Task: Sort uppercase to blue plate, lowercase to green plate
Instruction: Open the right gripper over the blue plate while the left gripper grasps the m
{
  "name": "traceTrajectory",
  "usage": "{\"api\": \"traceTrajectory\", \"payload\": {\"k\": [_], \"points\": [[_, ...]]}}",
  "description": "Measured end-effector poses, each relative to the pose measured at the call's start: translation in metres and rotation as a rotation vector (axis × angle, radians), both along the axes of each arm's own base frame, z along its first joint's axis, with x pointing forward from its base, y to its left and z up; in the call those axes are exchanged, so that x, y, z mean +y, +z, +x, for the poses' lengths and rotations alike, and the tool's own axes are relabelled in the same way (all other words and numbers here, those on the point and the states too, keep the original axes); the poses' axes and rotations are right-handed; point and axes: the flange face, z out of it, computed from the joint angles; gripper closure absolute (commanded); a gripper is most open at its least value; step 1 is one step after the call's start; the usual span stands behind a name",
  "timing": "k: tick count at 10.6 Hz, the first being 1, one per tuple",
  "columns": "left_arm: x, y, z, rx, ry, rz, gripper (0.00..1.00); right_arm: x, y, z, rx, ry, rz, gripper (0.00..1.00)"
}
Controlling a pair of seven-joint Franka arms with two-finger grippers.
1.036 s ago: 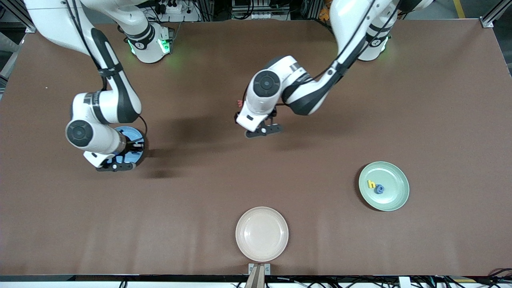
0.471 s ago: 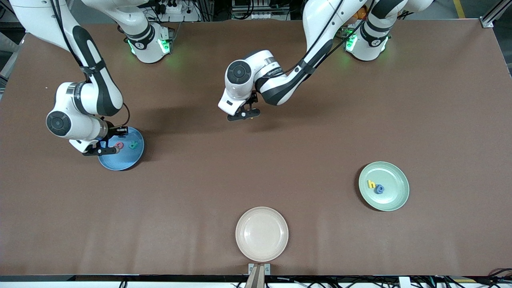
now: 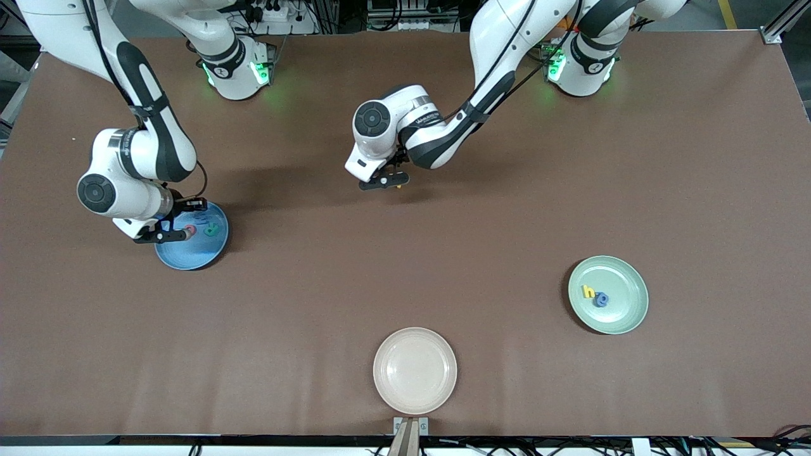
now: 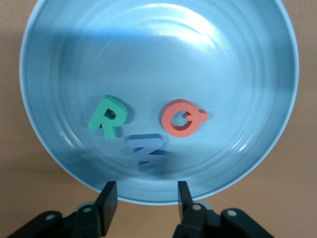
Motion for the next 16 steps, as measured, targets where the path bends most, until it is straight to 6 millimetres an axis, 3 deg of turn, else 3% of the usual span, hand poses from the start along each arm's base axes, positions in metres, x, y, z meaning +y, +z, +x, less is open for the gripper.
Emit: {"api": "traceTrajectory", "payload": {"k": [4,6,7,9,12,13,14,16], "points": [[-0.006,-0.012,-0.011,-0.026,0.053,0.023,0.14,0.006,0.003,0.005,-0.029,-0.019,0.019,0.41],[-0.007,-0.016,-0.014,-0.023,0.060,0.030,0.20,0.034,0.008,0.012,-0.046,-0.053,0.050,0.45],[-0.007,-0.018,-0.016,-0.024,0.064,0.036,0.25,0.056,0.012,0.014,-0.055,-0.060,0.050,0.46],[-0.007,-0.024,-0.023,-0.042,0.060,0.057,0.27,0.097,0.022,0.017,-0.074,-0.086,0.038,0.51],[-0.007,-0.031,-0.030,-0.060,0.077,0.046,0.35,0.116,0.051,0.017,-0.103,-0.085,0.042,0.54],[-0.008,-0.030,-0.031,-0.061,0.080,0.045,0.39,0.122,0.065,0.015,-0.110,-0.084,0.045,0.59],[-0.008,-0.030,-0.032,-0.061,0.081,0.044,0.48,0.130,0.077,0.013,-0.118,-0.088,0.046,0.65],[-0.012,-0.027,-0.039,-0.075,0.072,0.045,0.66,0.158,0.086,0.008,-0.129,-0.101,0.042,0.69]]}}
